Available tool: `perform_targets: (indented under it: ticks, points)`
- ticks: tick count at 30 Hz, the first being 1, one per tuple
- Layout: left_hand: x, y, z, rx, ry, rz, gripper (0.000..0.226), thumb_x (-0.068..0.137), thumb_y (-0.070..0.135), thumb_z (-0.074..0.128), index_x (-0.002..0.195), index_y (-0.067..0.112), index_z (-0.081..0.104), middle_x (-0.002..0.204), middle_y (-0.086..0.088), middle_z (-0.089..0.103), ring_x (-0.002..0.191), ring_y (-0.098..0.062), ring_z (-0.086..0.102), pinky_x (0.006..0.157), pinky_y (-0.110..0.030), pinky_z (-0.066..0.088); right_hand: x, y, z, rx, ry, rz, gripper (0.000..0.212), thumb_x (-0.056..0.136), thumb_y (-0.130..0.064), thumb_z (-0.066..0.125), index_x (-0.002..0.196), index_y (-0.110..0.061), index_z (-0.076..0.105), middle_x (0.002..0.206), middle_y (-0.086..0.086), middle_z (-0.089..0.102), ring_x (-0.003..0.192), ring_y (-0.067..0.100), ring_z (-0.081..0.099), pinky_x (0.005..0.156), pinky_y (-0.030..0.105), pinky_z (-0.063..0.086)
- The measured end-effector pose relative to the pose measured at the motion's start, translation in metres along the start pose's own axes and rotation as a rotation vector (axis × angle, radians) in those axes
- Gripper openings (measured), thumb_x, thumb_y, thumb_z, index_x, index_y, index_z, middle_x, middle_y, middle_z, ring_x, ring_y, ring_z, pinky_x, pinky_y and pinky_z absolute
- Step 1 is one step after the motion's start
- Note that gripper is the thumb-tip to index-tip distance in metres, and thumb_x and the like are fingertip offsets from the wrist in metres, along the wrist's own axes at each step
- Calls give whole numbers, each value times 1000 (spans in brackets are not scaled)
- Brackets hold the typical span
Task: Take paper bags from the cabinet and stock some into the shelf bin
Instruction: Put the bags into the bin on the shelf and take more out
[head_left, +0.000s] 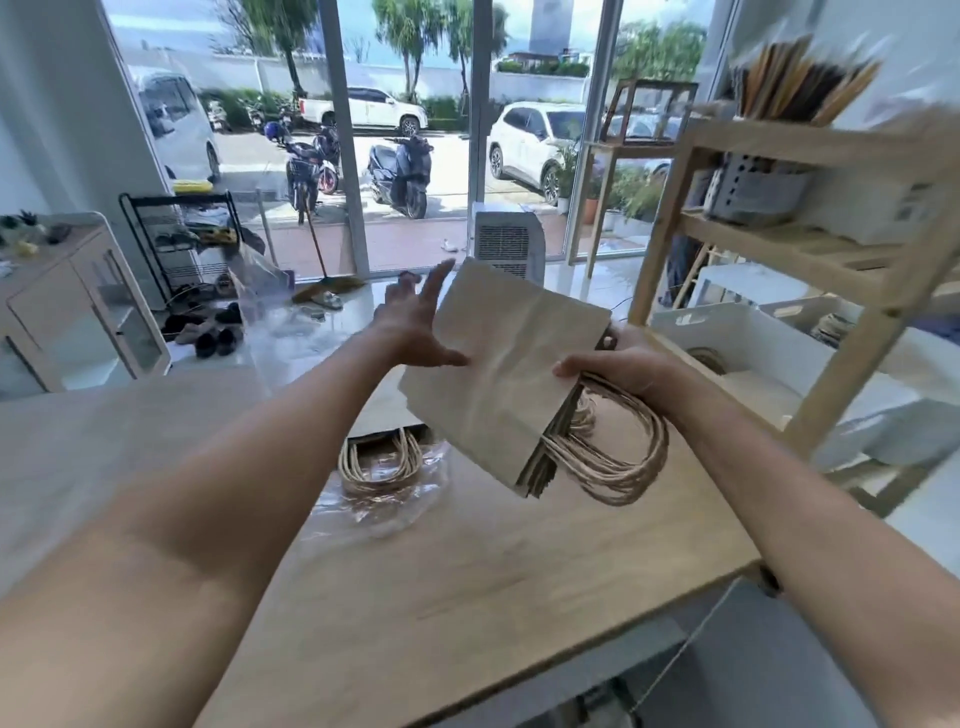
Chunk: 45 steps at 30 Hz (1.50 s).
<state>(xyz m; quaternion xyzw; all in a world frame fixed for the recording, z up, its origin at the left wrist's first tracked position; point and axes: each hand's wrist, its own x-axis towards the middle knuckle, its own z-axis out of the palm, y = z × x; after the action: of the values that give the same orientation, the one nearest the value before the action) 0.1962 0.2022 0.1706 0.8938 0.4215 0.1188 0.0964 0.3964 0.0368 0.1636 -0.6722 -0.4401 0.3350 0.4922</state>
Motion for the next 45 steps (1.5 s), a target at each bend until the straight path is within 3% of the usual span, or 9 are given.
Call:
perform_targets:
  ticks: [6,11,14,19,25,30,36,40,45]
  points:
    - [-23,125,21,329,-56,346,145,39,63,86,152,44,-3,162,-4,3,149,-30,-1,121,-51,5,-74,32,-94,-411,-162,-86,71,66,-8,85,128,-15,52,116,1,60,111,21,60,98,30,51]
    - [-48,188,43,285,-316,236,80,58,40,89,126,19,53,126,-7,59,116,-24,53,89,-29,41,-93,69,-123,-553,-235,-43,98,55,-33,89,139,-33,38,124,3,60,115,20,59,102,41,48]
    - [-57,200,53,379,-272,247,85,58,42,88,128,15,49,125,-9,58,115,-26,55,92,-33,45,-92,80,-131,-645,-212,-15,115,42,-58,82,142,-39,28,129,-3,55,118,16,56,106,41,44]
    - [-68,194,64,466,-230,297,111,54,50,87,143,20,28,136,-9,48,126,-28,47,105,-41,39,-100,71,-119,-490,-105,-45,130,57,-54,84,152,-33,-2,145,-6,40,131,16,43,113,34,33]
    - [-72,181,63,306,-185,298,115,49,60,85,143,27,27,139,-2,46,128,-26,45,108,-41,30,-99,61,-66,164,235,-48,91,82,-70,47,153,-27,10,160,2,20,146,21,23,119,45,23]
    - [-74,165,57,345,-142,307,111,45,67,83,137,27,36,135,0,50,128,-24,41,110,-42,22,-91,64,-64,365,244,-27,78,89,-69,28,152,-23,24,158,-3,26,146,13,24,120,35,14]
    - [-70,158,51,308,-226,329,112,45,60,87,137,25,34,130,-3,53,120,-25,51,95,-35,43,-93,37,-113,-348,-159,29,64,87,-53,57,137,-15,49,134,-1,55,121,14,52,106,30,40]
    - [-70,159,52,351,-205,332,110,49,61,85,138,24,32,131,-3,55,120,-24,54,89,-32,45,-83,12,-124,-458,-525,194,65,75,-34,75,130,-6,55,130,12,60,113,13,57,109,38,42]
    - [-74,159,55,364,-162,352,105,54,60,83,139,24,33,134,-2,55,123,-23,52,91,-32,43,-61,17,-120,-601,-533,238,32,75,-27,79,89,0,68,88,14,60,92,18,57,104,40,47]
